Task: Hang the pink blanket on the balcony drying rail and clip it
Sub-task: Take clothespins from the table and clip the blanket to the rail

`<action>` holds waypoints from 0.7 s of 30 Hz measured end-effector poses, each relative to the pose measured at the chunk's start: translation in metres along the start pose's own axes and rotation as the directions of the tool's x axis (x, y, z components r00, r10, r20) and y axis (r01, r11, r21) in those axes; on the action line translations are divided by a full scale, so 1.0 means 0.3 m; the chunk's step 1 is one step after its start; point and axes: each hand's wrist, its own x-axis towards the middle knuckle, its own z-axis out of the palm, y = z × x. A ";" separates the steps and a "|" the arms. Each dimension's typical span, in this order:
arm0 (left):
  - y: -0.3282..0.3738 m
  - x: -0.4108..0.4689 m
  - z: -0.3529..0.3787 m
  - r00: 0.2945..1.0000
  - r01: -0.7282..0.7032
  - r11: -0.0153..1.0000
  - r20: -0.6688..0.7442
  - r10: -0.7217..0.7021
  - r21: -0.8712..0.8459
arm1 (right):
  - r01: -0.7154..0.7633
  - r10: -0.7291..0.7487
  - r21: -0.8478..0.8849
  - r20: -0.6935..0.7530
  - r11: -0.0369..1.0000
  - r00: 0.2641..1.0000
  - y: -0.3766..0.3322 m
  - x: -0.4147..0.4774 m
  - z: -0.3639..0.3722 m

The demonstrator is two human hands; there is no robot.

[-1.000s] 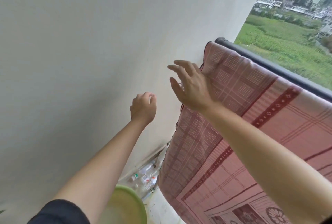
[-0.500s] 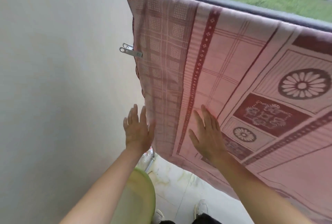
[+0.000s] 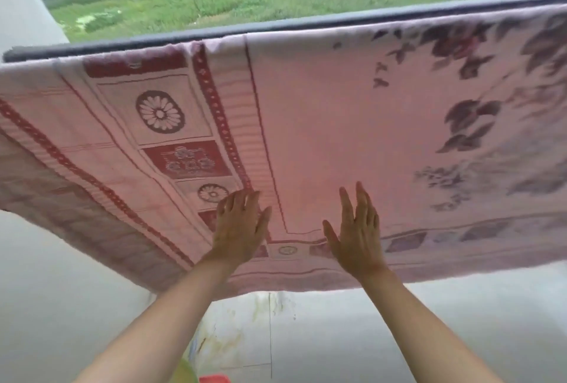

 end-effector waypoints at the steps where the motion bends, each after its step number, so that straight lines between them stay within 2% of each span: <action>1: 0.126 0.015 0.035 0.999 -0.038 0.999 0.019 0.038 -0.020 | -0.072 0.072 -0.008 -0.017 0.997 0.997 0.109 -0.050 -0.061; 6: 0.755 0.052 0.197 0.948 -0.262 0.960 0.157 0.276 -0.101 | -0.355 0.349 -0.076 -0.078 0.932 0.934 0.636 -0.320 -0.400; 10: 1.250 0.110 0.241 0.874 -0.408 0.895 0.205 0.440 -0.179 | -0.550 0.520 -0.091 -0.232 0.830 0.822 0.986 -0.494 -0.683; 17: 1.985 0.239 0.366 0.716 -0.638 0.739 0.189 0.673 -0.214 | -0.743 0.665 -0.077 -0.394 0.665 0.635 1.443 -0.658 -0.982; 21: 2.358 0.333 0.490 0.638 -0.711 0.655 0.157 0.754 -0.257 | -0.816 0.718 -0.103 -0.423 0.569 0.554 1.717 -0.692 -1.088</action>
